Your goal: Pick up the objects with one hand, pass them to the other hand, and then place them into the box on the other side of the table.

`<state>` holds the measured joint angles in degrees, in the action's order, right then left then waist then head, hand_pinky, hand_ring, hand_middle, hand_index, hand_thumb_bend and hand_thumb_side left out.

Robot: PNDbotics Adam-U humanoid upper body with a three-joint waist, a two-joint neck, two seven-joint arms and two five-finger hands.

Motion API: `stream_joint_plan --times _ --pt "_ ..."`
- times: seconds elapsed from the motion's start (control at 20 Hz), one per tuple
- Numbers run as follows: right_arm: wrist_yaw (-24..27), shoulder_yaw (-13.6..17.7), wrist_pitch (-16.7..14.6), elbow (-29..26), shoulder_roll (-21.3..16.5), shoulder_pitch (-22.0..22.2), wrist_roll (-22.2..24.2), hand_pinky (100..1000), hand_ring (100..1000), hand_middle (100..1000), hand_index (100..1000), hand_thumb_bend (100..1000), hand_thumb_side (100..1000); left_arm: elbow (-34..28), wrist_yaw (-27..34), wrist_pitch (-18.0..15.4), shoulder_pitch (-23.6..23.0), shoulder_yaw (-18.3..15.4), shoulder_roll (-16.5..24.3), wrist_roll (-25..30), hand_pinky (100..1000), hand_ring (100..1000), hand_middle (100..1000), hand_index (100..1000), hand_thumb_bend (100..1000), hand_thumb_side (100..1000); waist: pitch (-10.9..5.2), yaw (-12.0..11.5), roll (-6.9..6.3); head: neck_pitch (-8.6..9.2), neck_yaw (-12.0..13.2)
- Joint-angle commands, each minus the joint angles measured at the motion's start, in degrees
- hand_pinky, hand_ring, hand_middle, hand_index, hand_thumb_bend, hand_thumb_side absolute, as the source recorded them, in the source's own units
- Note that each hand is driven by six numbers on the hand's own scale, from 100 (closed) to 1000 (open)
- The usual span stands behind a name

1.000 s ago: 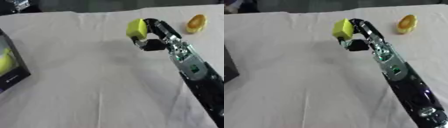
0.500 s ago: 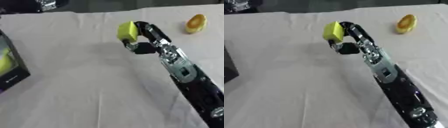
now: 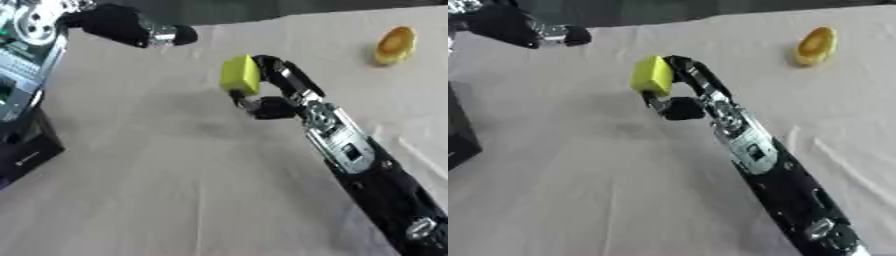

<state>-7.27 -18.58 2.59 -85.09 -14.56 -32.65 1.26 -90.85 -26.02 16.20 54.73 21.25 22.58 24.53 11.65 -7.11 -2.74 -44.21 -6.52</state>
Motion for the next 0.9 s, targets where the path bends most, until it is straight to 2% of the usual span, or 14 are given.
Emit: stream_joint_plan --times 0.05,0.65,0.9 --pt "-0.3 -0.2 -0.6 -0.6 0.3 -0.7 -0.1 826 705 478 614 100 100 1.4 -2.5 -0.3 2.2 0.6 -0.7 2.5 823 793 779 817 724 477 -2.27 -0.1 -0.82 0.09 0.4" --pt "0.1 -0.8 -1.7 -0.7 2.5 -0.7 -1.1 825 705 478 616 100 100 9.3 -12.5 -3.8 5.5 3.3 -5.4 13.7 848 820 803 838 664 456 -2.36 -0.2 -0.86 0.09 1.7" --pt "-0.1 -1.0 -1.8 -0.9 3.0 -1.0 -0.9 825 706 478 616 100 100 10.9 -14.3 -5.5 5.6 3.8 -6.5 16.1 849 822 804 838 656 439 -2.32 -0.1 -0.82 0.09 1.7"
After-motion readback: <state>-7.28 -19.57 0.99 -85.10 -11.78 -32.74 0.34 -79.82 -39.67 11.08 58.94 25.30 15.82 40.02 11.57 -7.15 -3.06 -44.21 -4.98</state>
